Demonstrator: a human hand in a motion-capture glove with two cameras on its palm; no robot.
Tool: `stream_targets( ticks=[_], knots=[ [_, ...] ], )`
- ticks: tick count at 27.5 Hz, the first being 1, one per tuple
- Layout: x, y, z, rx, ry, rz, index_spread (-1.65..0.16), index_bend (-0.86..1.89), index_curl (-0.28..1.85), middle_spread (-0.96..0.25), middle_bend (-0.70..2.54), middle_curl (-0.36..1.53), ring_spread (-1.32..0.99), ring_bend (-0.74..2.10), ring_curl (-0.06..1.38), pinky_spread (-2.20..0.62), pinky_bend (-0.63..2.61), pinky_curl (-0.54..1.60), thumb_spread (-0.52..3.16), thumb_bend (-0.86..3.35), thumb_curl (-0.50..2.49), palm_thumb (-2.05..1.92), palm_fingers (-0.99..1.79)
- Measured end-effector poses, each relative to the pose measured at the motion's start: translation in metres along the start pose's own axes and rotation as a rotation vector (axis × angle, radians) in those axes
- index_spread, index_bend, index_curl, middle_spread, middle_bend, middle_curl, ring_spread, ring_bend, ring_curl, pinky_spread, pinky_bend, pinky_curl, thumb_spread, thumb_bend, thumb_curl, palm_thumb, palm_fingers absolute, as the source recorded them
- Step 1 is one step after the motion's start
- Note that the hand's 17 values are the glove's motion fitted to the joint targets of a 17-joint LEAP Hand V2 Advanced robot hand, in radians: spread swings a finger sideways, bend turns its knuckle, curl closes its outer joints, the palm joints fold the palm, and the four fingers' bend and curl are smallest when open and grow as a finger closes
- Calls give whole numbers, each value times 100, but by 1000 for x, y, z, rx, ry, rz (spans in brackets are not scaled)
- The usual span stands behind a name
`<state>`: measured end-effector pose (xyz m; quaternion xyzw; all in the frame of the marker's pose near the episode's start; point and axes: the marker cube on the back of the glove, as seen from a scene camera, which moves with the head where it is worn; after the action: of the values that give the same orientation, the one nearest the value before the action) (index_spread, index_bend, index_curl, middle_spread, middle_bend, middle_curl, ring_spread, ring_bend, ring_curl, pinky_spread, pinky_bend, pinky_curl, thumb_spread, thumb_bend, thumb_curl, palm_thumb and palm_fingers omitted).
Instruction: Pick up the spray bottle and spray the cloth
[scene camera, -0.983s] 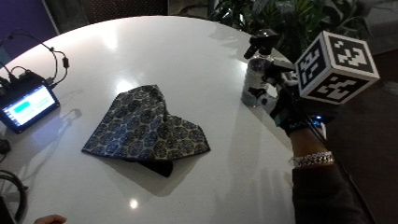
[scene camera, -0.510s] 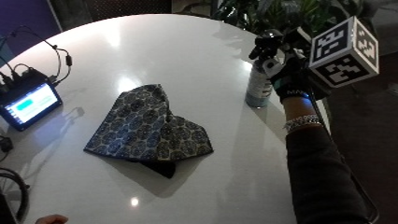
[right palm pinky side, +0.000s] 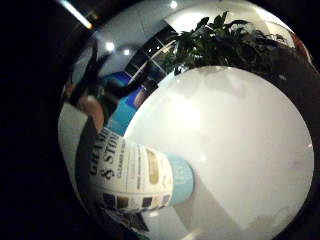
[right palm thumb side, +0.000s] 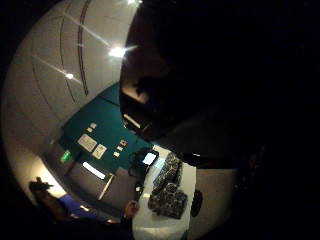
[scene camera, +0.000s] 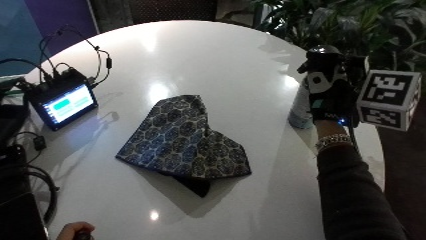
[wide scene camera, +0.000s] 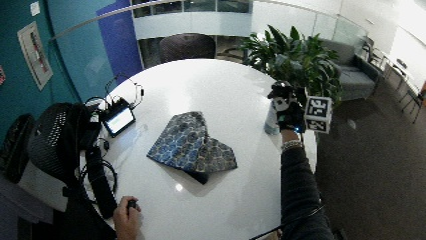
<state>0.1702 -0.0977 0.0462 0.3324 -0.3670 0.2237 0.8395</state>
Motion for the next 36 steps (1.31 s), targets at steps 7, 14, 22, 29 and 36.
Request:
stream_targets(
  ticks=[7, 14, 22, 29, 36],
  knots=[
    [1, -1, -15, 132, 37, -118, -30, 17, 34, -19, 32, 41, -17, 49, 38, -12, 35, 36, 93, 4, 44, 89, 136],
    [-3, 8, -5, 109, -2, -116, -29, 18, 38, -21, 36, 44, -17, 54, 41, -21, 42, 39, 87, 0, 49, 91, 135],
    [-38, 25, 10, -13, 136, -326, -28, 18, 41, -21, 39, 45, -18, 56, 42, -23, 44, 39, 85, -1, 53, 92, 133],
    [-113, 6, 7, -44, 332, -608, -28, 19, 43, -21, 40, 46, -18, 56, 43, -24, 45, 39, 84, -2, 56, 92, 132],
    [-151, -9, 6, -48, 426, -736, -29, 19, 45, -21, 41, 47, -18, 56, 43, -24, 46, 39, 82, -2, 59, 92, 132]
  ],
)
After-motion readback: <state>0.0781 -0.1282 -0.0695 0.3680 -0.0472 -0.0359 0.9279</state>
